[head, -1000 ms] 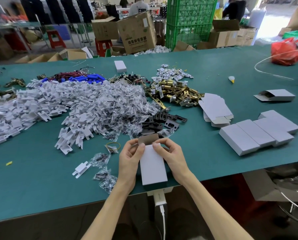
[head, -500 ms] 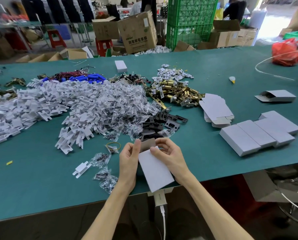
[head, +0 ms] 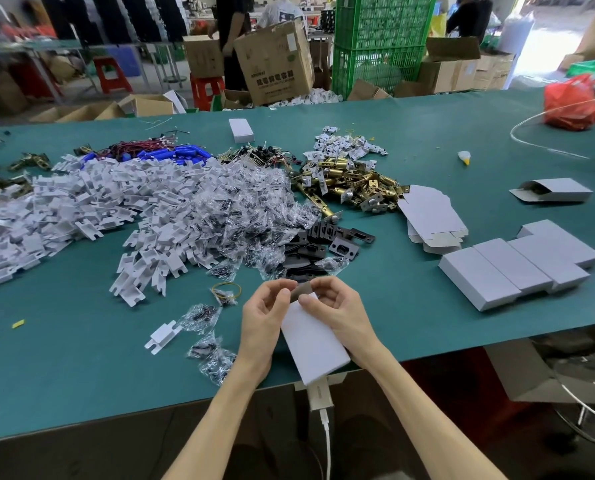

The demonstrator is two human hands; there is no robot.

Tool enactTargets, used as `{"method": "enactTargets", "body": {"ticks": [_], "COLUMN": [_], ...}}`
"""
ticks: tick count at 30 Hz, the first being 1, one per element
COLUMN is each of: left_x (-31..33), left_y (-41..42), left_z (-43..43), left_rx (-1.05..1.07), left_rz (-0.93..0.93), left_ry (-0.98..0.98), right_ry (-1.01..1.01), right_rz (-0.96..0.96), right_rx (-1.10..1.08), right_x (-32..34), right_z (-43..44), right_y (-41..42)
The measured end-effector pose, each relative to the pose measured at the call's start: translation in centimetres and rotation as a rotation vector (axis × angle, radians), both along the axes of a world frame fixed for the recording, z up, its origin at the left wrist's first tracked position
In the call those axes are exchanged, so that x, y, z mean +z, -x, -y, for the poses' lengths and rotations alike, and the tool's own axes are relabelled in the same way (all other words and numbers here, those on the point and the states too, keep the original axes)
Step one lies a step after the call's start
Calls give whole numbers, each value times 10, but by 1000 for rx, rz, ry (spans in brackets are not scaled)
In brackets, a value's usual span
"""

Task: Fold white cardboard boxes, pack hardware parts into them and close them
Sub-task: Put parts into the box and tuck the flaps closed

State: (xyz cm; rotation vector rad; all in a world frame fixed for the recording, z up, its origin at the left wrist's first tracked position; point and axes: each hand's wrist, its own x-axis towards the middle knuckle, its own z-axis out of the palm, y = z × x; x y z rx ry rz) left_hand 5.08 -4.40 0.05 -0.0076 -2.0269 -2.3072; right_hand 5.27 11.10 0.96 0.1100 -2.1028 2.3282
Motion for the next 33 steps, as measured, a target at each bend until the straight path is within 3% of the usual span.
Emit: {"method": "enactTargets", "body": {"ticks": [33], "left_x": [-1], "left_y": [2], "left_z": [0], "left_rx": [2], "left_rz": [104], "left_ry": [-60], "right_ry": [-13], "right_rz": [-12], "right_rx": [78], "right_x": [2], "right_z": [-2], "right_y": [-1]}}
